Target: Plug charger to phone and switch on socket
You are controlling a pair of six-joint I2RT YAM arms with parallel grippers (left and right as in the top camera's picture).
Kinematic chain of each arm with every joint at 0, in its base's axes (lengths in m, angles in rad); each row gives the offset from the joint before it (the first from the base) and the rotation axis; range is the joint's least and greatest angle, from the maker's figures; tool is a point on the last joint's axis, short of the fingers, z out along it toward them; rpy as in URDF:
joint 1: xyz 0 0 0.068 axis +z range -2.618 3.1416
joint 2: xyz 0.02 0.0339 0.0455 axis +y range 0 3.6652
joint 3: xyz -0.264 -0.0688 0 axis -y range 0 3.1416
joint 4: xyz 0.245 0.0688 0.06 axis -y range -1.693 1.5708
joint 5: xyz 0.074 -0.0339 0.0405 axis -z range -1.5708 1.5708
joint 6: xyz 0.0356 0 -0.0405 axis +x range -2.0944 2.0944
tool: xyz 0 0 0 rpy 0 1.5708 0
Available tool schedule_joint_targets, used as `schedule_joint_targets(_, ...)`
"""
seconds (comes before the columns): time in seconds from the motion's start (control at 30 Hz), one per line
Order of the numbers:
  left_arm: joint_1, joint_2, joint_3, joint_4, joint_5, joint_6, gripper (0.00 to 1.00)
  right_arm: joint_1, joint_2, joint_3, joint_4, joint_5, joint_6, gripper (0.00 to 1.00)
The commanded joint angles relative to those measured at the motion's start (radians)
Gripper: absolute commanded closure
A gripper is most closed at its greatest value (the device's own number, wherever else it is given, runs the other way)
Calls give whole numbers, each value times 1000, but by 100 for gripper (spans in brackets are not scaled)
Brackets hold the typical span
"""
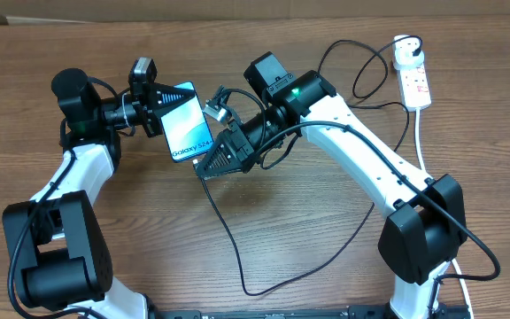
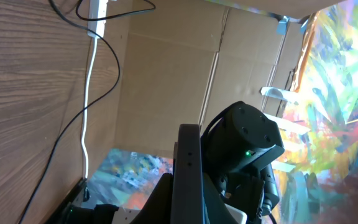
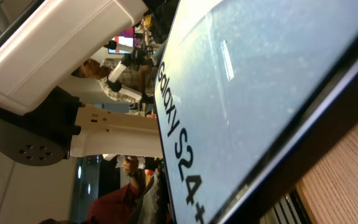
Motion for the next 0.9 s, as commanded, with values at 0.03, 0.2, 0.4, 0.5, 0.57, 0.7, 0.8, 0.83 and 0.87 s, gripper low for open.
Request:
schedule_joint_targets(0.03, 3, -2, 26, 5, 21, 13, 96, 6, 13, -4, 10, -9, 4, 96)
schedule_joint_targets(0.2, 3, -2, 26, 5, 23, 16, 96, 6, 13, -4, 11, -33, 3, 96)
schedule_joint_targets(0.4, 3, -2, 26, 5, 24, 16, 96, 5, 13, -4, 10, -34, 3, 96)
schedule_joint_targets(0.5, 3, -2, 26, 5, 27, 16, 96, 3, 13, -4, 11, -45, 3, 96)
schedule_joint_targets(0.57, 3, -2, 26, 5, 32, 20, 96, 3, 13, -4, 11, -48, 3, 96)
schedule_joint_targets(0.7, 3, -2, 26, 6, 39, 25, 96, 3, 13, -4, 11, -47, 3, 96)
schedule_joint_targets(0.8, 3, -2, 26, 5, 39, 26, 96, -1, 13, -4, 11, -44, 3, 97)
schedule_joint_targets(0.83, 3, -2, 26, 5, 39, 26, 96, -4, 13, -4, 10, -43, 3, 96)
schedule_joint_targets(0.87, 3, -2, 26, 5, 39, 26, 96, -6, 13, -4, 10, -41, 3, 96)
